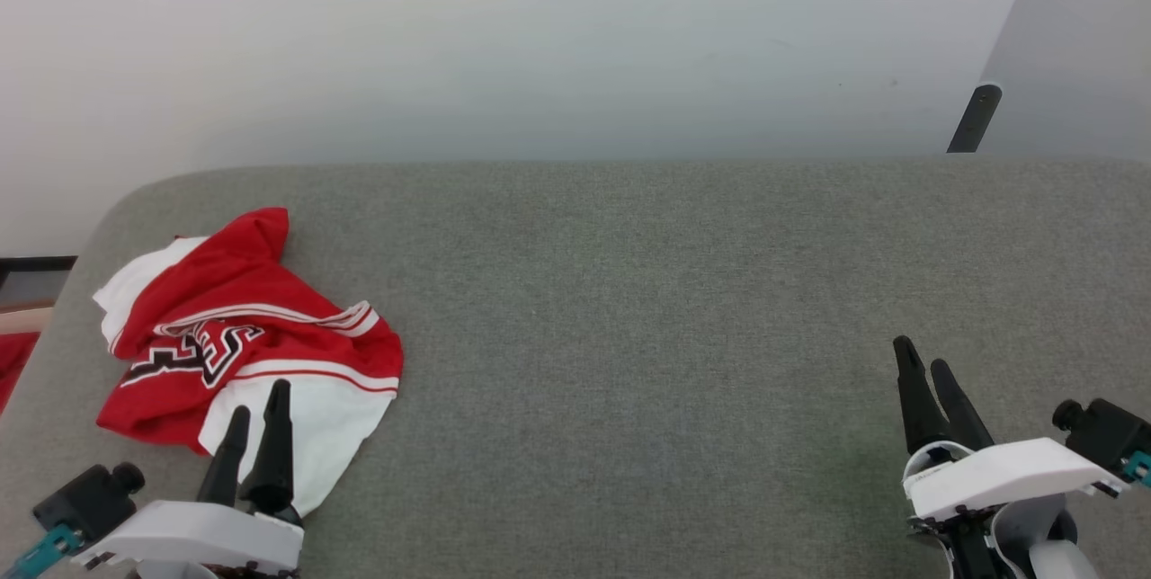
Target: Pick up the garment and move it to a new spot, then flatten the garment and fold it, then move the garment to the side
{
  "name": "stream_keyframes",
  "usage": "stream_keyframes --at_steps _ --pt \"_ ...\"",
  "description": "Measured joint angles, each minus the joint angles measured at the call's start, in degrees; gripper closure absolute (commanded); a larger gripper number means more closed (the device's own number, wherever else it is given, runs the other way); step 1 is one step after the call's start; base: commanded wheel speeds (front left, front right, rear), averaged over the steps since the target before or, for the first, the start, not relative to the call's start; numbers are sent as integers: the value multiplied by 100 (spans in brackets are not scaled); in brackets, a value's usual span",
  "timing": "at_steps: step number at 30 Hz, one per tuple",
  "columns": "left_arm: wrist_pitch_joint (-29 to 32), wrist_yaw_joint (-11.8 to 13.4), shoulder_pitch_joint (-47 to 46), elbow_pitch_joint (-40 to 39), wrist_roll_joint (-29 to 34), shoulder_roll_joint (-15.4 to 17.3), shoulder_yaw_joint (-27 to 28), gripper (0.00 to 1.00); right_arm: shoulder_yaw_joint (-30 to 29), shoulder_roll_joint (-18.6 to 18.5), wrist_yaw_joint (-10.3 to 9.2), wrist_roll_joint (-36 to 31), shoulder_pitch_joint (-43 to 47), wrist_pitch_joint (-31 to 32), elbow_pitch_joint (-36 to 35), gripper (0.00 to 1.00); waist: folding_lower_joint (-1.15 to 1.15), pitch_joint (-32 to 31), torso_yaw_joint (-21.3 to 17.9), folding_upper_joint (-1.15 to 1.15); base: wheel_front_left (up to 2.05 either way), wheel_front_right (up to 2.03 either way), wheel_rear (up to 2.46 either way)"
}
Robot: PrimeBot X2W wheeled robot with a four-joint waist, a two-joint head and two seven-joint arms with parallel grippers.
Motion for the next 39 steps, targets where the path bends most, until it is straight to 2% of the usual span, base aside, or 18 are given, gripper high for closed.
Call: stream_keyframes --at_steps 15,39 --pt "-270 -16 2 -94 1040 258 -115 0 76 -7 1 -1232 -177 -276 53 0 0 2 -11 0 0 0 0" --pt "-626 -19 3 155 2156 554 -297 0 -123 -14 1 -2869 -251 -575 222 0 0 17 -28 0 0 0 0"
